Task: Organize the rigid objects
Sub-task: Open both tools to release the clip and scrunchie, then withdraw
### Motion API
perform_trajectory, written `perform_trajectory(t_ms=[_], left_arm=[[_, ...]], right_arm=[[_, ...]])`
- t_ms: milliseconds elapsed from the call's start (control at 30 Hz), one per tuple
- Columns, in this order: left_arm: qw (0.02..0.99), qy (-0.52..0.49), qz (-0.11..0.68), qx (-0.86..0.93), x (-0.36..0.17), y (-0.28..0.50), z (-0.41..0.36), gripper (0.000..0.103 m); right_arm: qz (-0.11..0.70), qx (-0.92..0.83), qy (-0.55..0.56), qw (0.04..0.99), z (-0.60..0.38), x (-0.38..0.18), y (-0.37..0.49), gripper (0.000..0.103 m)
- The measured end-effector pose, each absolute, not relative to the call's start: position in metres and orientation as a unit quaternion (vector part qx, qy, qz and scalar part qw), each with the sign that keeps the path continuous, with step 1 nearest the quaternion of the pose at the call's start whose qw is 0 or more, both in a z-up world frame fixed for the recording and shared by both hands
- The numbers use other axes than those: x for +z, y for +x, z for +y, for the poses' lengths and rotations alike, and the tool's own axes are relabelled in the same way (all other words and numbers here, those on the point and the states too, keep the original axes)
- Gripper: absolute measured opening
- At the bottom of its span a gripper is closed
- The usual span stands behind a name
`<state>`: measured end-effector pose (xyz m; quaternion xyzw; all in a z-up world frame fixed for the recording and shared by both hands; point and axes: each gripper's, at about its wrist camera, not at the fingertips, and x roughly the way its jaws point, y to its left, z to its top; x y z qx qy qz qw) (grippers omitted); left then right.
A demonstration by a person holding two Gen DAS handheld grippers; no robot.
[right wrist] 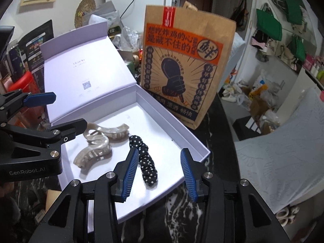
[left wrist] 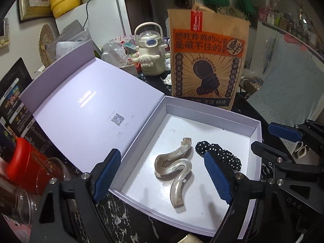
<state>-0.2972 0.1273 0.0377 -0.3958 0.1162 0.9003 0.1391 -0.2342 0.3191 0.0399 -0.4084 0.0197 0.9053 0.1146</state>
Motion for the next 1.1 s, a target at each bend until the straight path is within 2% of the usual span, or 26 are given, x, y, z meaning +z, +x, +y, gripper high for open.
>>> perform_trajectory(t_ms=[333,467,767,1100], left_arm=[[0.141,-0.360,0.108,0.916,0.071,-0.267,0.118,0.087],[0.145,-0.346,0.099,0.922,0.080,-0.254,0.112,0.103],[0.144,-0.324,0.093,0.930,0.095,-0.224,0.100,0.103],[0.128,-0.308,0.090,0.938,0.106,-0.193,0.085,0.103]], right_arm=[[0.010,0.920,-0.375,0.116,0.304,0.072,-0.207,0.048],[0.008,0.926,-0.361,0.115,0.298,0.082,-0.195,0.058],[0.008,0.935,-0.334,0.118,0.284,0.101,-0.169,0.073],[0.001,0.944,-0.311,0.113,0.266,0.114,-0.142,0.078]])
